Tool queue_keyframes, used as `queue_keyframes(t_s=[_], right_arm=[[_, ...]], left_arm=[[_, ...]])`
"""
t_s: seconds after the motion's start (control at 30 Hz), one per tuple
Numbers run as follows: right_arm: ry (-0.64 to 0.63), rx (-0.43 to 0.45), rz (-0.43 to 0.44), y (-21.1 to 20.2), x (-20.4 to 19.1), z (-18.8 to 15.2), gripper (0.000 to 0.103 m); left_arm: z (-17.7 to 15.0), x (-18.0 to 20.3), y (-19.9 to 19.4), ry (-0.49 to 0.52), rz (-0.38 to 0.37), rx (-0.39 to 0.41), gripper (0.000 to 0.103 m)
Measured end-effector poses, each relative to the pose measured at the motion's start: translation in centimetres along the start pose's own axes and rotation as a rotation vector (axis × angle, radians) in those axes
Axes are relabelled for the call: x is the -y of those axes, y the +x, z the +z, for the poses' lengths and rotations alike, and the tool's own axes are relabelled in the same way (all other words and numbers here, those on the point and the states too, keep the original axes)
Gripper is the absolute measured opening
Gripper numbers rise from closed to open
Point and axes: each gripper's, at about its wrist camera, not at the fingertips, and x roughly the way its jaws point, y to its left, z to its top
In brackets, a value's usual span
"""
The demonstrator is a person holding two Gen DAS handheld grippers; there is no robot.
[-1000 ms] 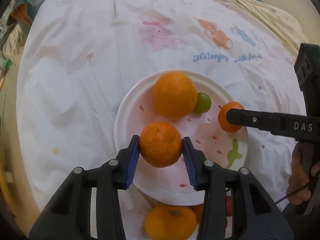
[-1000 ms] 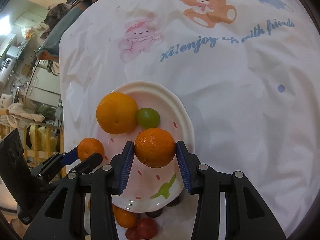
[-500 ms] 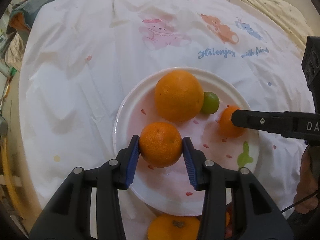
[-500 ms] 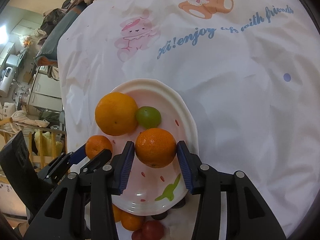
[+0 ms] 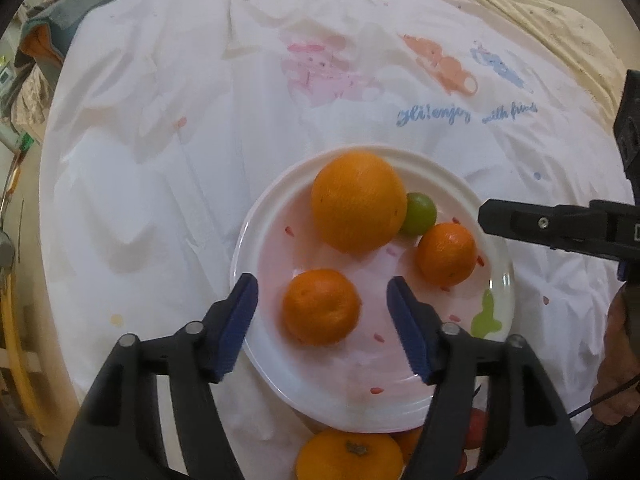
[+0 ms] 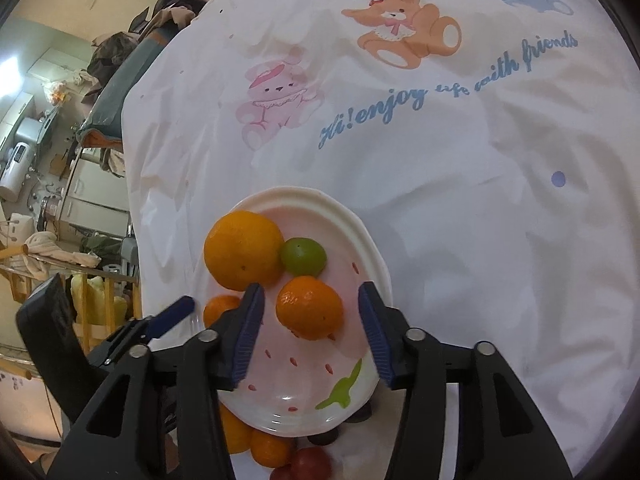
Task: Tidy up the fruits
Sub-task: 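Lower and open the left gripper on the plate while the right gripper releases its tangerine, then withdraw both open grippers from the plate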
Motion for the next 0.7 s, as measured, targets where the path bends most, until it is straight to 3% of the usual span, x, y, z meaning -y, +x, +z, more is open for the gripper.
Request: queue_keyframes(t_s=[0.33,0.43,0.53,0.7], right_arm=[[-0.029,0.027,-0.02,-0.7,-0.6,0.2,0.067],[-0.038,0.057,-0.017,-1.6,-1.0,0.3,0.068],[-0.031,0.082,0.008,-2.8,-1.2,0.0,0.069],[-0.053,0.11,0.025,-5.0,-2.1,-1.4,0.069]], left_arm=[[0.4,-0.2,-1.6,-0.009,-0.005,0.049,0.064],[0.5,-0.6,-2.7,-0.027,-0.005,0.078,0.064],[0.4,-0.7,-5.0,-0.048,0.012,0.156,0.064],[-0.2,-1.4,-7.9,-0.056,0.028,0.19,0.064]])
